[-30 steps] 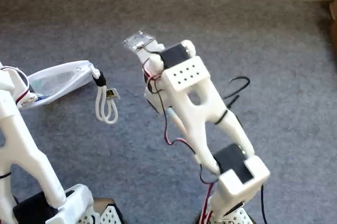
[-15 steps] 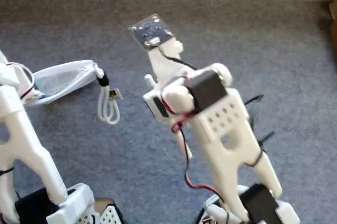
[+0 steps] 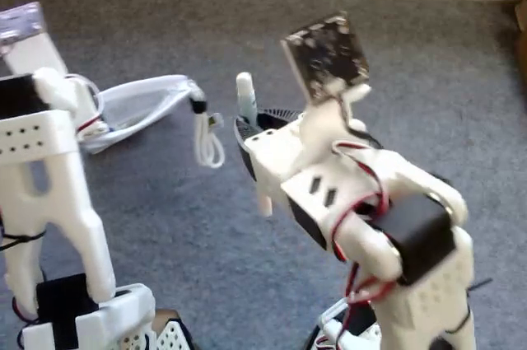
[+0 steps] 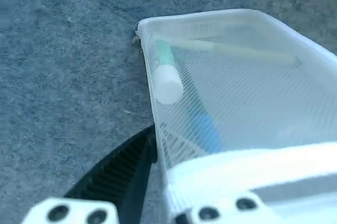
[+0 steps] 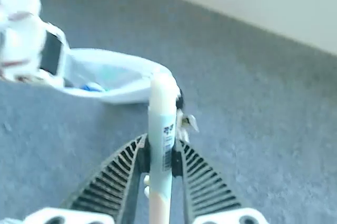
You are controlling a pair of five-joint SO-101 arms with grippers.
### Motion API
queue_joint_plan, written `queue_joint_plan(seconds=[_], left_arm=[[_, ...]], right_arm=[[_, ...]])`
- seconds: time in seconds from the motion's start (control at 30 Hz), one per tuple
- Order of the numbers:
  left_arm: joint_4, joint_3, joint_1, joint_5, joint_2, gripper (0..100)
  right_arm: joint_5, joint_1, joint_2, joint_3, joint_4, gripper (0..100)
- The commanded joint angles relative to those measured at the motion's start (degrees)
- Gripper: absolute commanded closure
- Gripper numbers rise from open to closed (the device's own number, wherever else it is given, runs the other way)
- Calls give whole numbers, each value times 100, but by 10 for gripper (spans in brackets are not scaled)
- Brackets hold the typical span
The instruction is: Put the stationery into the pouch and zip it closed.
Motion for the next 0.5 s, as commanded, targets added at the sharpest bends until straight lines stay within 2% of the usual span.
queue_joint_plan(seconds=[0.0,0.2,0.47], left_arm=[[35,-462,760,193,-48,995],[44,-910,1367,360,-48,995],[44,-681,1560,703,-40,993]], right_arm=[[-229,-66,-374,-4,-479,989],[-378,-66,-505,-4,-1130,989],[-343,-66,-470,224,-2255,989]])
